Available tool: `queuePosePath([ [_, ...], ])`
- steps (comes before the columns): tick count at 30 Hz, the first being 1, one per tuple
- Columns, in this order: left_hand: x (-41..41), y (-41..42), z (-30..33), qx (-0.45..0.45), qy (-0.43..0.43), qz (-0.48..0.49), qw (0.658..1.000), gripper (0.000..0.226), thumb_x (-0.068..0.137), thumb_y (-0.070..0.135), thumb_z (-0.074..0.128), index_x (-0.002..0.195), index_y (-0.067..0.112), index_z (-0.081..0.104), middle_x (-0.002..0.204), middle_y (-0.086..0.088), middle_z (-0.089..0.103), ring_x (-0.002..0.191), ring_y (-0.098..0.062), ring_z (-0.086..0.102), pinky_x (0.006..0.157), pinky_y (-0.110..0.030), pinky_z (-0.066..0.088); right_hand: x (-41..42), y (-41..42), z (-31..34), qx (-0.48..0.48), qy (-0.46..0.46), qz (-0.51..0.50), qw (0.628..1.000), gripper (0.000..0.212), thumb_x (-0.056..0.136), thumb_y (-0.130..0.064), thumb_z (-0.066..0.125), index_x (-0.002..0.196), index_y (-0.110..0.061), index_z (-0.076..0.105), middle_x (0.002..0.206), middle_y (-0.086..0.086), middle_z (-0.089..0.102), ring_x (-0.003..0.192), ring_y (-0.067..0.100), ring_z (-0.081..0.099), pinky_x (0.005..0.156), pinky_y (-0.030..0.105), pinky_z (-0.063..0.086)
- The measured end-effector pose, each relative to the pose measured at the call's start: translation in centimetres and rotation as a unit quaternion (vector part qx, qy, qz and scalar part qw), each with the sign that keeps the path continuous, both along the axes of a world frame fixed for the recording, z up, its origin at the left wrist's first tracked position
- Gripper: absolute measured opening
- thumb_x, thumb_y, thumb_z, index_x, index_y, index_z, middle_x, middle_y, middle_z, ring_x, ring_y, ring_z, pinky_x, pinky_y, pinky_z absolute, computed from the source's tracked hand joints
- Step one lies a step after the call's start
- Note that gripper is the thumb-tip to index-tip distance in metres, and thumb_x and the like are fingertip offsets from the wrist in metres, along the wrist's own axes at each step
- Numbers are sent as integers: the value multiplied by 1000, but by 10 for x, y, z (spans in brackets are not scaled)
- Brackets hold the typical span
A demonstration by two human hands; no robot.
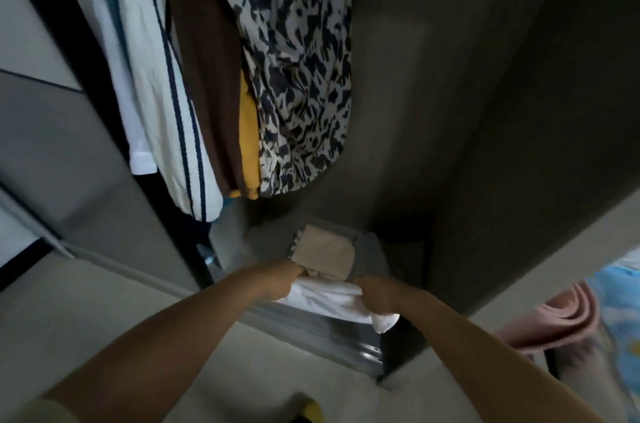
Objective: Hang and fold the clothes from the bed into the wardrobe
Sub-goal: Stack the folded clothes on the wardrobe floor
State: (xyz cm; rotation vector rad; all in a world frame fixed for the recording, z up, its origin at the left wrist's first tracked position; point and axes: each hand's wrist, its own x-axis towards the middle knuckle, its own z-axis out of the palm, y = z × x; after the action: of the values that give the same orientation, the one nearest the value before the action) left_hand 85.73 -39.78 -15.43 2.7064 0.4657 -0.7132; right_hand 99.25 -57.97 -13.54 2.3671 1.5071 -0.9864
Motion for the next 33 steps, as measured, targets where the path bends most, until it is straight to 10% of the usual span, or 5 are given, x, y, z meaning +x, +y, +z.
queuePosePath([
  [4,47,52,-28,-33,-24,12,999,51,95,9,44,143,23,40,142,-9,47,124,-28,49,93,-29,39,49,49,-24,-4,-36,23,999,92,75,-12,75,151,-17,23,149,3,38,132,22,42,100,20,35],
  [14,194,164,-164,-93,-89,-11,992,43,97,10,46,137,25,50,138,-5,52,120,-22,52,97,-23,37,187,143,-164,169,19,-150,974,38,100,-7,45,138,-7,48,141,13,50,128,24,48,94,12,30],
  [21,263,209,-293,46,-215,-86,972,70,90,4,49,149,33,27,149,-10,36,132,-31,40,106,-36,35,237,179,-296,253,-98,-143,952,58,86,-5,59,141,-15,46,140,17,50,126,32,49,104,27,30],
  [33,218,196,-475,70,-167,-132,975,94,86,-16,30,148,44,-7,158,3,-19,143,-23,-24,115,-39,-12,198,142,-463,141,-164,-47,975,70,102,-22,40,149,-32,-11,160,6,-15,145,32,-20,113,52,-16],
])
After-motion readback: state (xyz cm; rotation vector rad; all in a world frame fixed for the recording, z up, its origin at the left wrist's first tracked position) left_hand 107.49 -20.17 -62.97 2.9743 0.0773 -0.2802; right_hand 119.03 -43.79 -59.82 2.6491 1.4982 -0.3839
